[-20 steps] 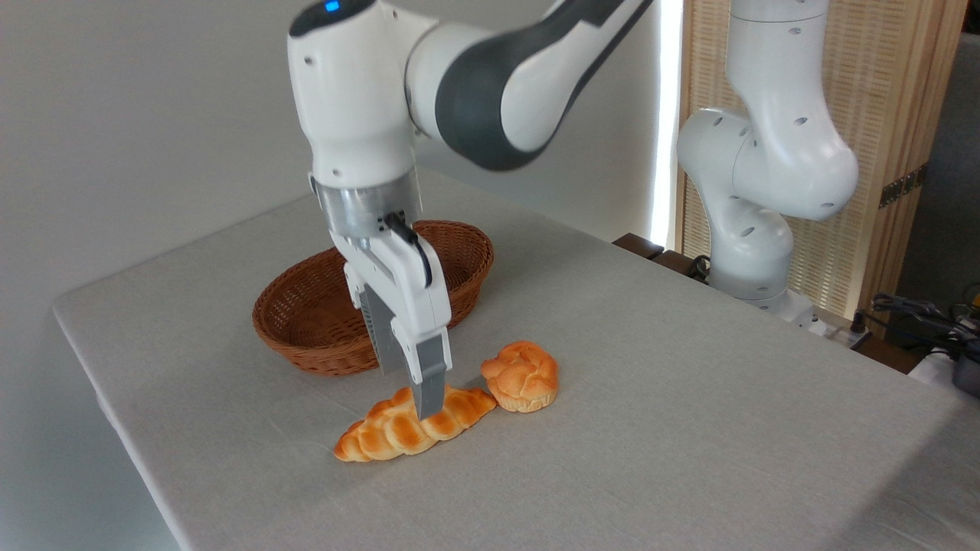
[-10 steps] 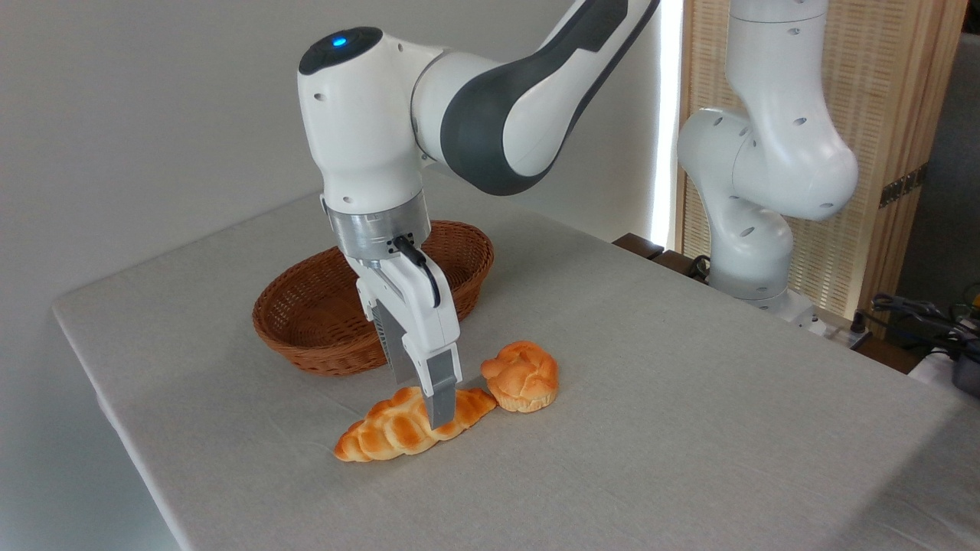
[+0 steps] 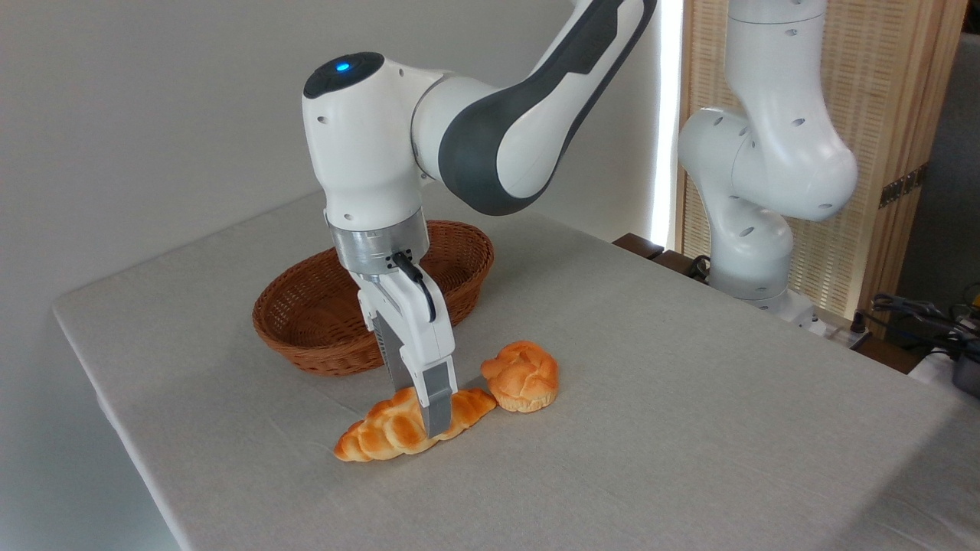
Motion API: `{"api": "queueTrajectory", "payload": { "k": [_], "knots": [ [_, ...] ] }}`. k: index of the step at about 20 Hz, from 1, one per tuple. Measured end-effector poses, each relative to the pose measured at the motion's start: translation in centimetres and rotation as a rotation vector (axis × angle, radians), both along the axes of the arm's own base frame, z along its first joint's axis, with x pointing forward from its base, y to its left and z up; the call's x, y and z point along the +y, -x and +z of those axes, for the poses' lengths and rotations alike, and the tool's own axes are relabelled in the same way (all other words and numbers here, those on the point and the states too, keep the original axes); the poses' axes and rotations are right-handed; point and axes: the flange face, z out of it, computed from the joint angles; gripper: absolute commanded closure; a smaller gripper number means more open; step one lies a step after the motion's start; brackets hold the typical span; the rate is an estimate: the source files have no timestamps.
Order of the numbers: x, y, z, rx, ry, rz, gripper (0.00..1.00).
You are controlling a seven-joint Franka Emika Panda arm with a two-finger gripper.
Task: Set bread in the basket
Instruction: 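Close the gripper on the middle of the braided loaf, then lift the braided loaf and carry it into the wicker basket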
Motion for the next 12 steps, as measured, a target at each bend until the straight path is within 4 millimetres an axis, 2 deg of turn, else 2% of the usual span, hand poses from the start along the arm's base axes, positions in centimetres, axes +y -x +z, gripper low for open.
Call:
{"api": "queueTrajectory", "payload": {
  "k": [2, 4, 6, 7, 8, 12],
  "knots": [
    [0.00, 0.04, -0.10, 0.002, 0.000, 0.000, 0.01],
    [0.00, 0.05, -0.25, 0.005, -0.001, 0.000, 0.20],
    [0.00, 0.03, -0.37, 0.007, -0.001, 0.000, 0.44],
    [0.00, 0.02, -0.39, 0.007, -0.001, 0.000, 0.54],
    [0.00, 0.02, -0.40, 0.007, -0.001, 0.000, 0.59],
    [-0.04, 0.01, -0.52, 0.009, -0.001, -0.001, 0.59]
  ]
}}
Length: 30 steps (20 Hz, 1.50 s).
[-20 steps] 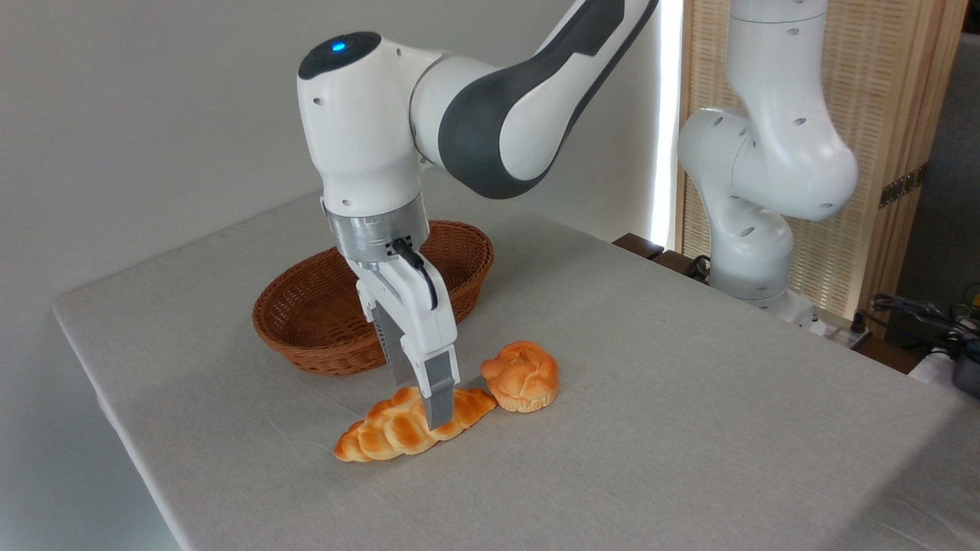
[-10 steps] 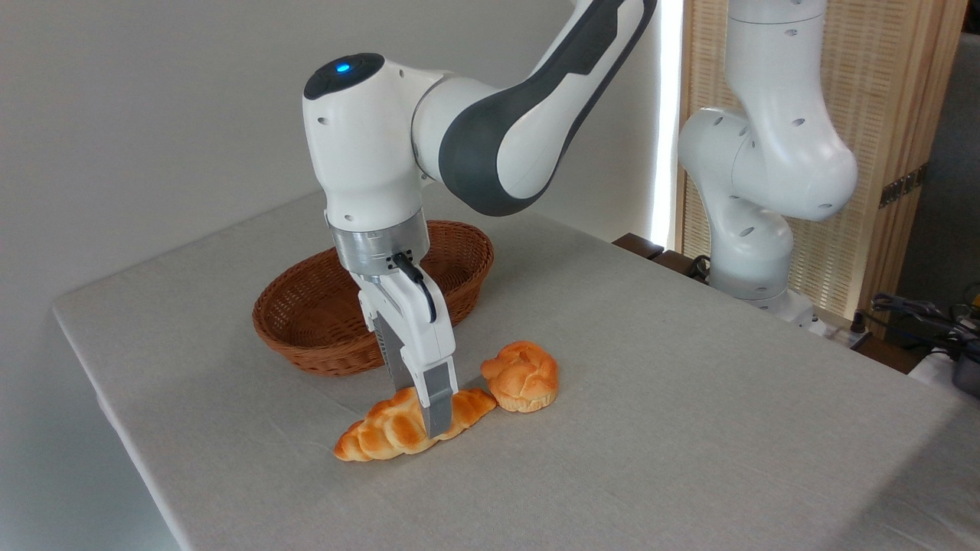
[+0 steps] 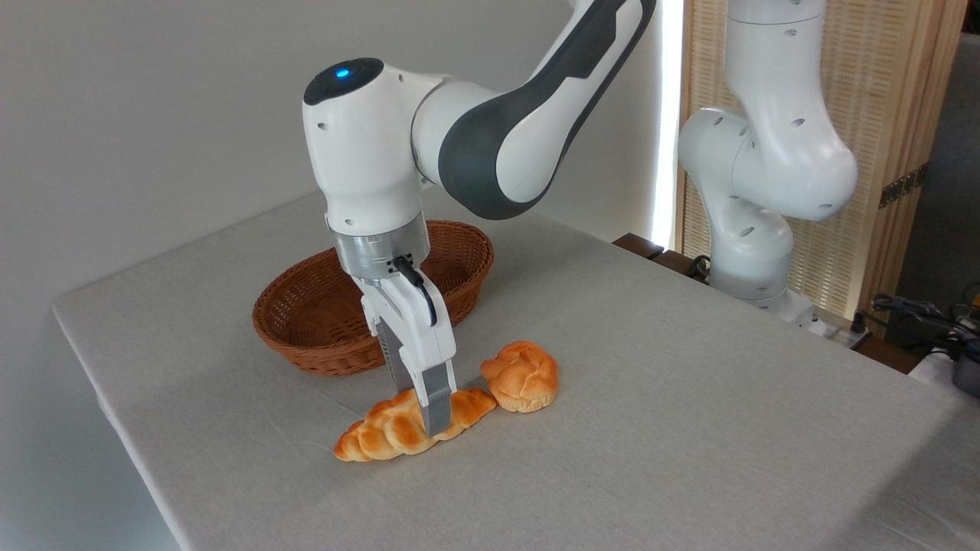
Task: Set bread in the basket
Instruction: 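Lift the braided loaf and carry it into the wicker basket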
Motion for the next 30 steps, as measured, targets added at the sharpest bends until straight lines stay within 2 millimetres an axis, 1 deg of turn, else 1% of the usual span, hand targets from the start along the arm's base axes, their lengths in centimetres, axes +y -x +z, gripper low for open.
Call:
{"api": "queueTrajectory", "payload": {
  "k": [3, 5, 15, 18, 21, 23, 25, 28, 30],
  "knots": [
    [0.0, 0.0, -0.2, 0.004, -0.001, 0.000, 0.67],
    [0.0, 0.0, -0.3, 0.005, -0.001, 0.000, 0.70],
    [0.0, -0.1, -0.3, 0.006, -0.001, 0.000, 0.70],
    [0.3, -0.2, 0.0, 0.000, 0.000, 0.006, 0.70],
    [0.8, -0.6, 1.6, -0.026, 0.002, 0.015, 0.70],
    [0.9, -1.0, 3.6, -0.039, 0.007, 0.019, 0.70],
    [0.8, -1.2, 6.0, -0.047, 0.027, 0.028, 0.69],
    [0.3, -0.9, 9.1, -0.048, 0.067, 0.058, 0.68],
    [-0.8, -0.5, 10.6, -0.048, 0.079, 0.086, 0.68]
  ]
}}
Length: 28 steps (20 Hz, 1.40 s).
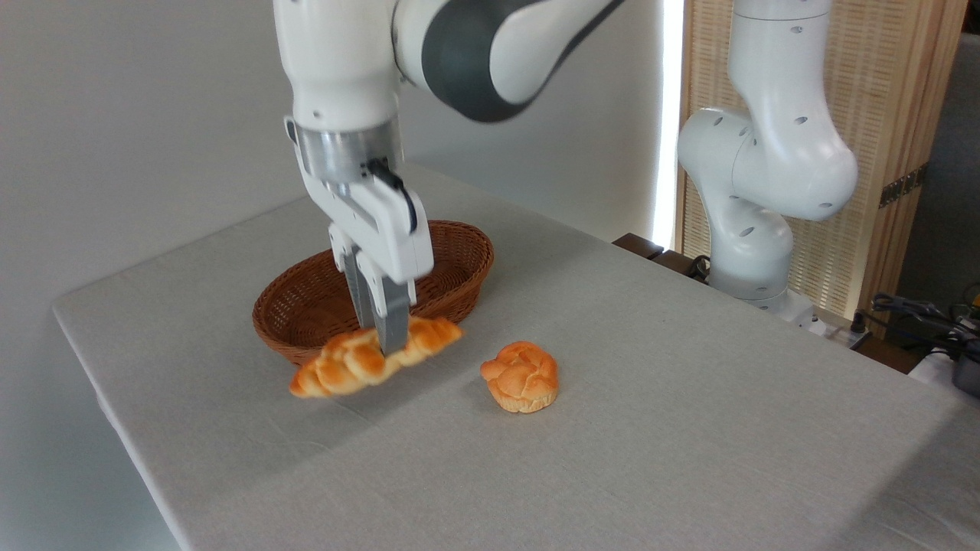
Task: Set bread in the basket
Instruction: 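Lift the braided loaf and carry it into the wicker basket, then open the gripper to release the loaf inside the basket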
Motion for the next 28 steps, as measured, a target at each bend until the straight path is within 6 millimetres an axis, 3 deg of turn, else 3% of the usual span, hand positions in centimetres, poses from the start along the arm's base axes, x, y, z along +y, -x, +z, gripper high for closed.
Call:
{"api": "queueTrajectory", "payload": {
  "k": [5, 7, 9, 10, 11, 12, 13, 14, 18, 28],
  "knots": [
    [-6.2, 2.2, 2.9, -0.005, 0.007, 0.017, 0.63],
    [-9.6, 3.2, 2.8, 0.007, 0.006, 0.022, 0.62],
    [-12.9, 4.0, 2.0, 0.028, 0.004, 0.026, 0.54],
    [-14.5, 4.3, 1.3, 0.041, 0.002, 0.018, 0.48],
    [-15.8, 4.5, 0.5, 0.052, 0.000, 0.009, 0.35],
    [-17.0, 4.4, -0.5, 0.057, 0.001, -0.001, 0.14],
    [-18.0, 4.2, -1.4, 0.056, 0.005, -0.005, 0.00],
    [-18.7, 3.8, -2.4, 0.056, 0.009, 0.000, 0.00],
    [-20.0, 3.3, -4.9, 0.076, 0.008, 0.017, 0.00],
    [-19.8, 3.3, -4.9, 0.076, 0.008, 0.022, 0.00]
  ]
}}
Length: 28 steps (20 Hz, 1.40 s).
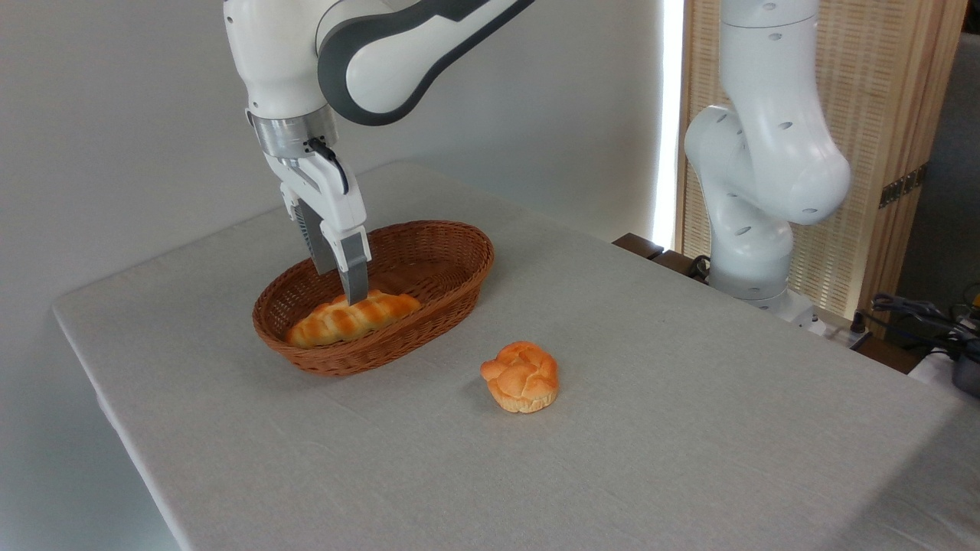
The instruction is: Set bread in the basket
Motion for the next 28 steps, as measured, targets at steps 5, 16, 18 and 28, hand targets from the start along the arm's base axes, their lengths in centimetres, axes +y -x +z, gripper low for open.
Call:
{"api": "queueTrajectory", "payload": {
  "k": [5, 16, 18, 28],
  "knots": [
    [3.5, -0.9, 3.2, -0.033, 0.005, 0.018, 0.00],
    [21.9, -3.2, 13.8, -0.078, 0.005, 0.030, 0.00],
    [23.7, -3.4, 14.2, -0.089, 0.005, 0.046, 0.00],
    [24.5, -3.4, 14.8, -0.096, -0.031, 0.054, 0.00]
  ]
}}
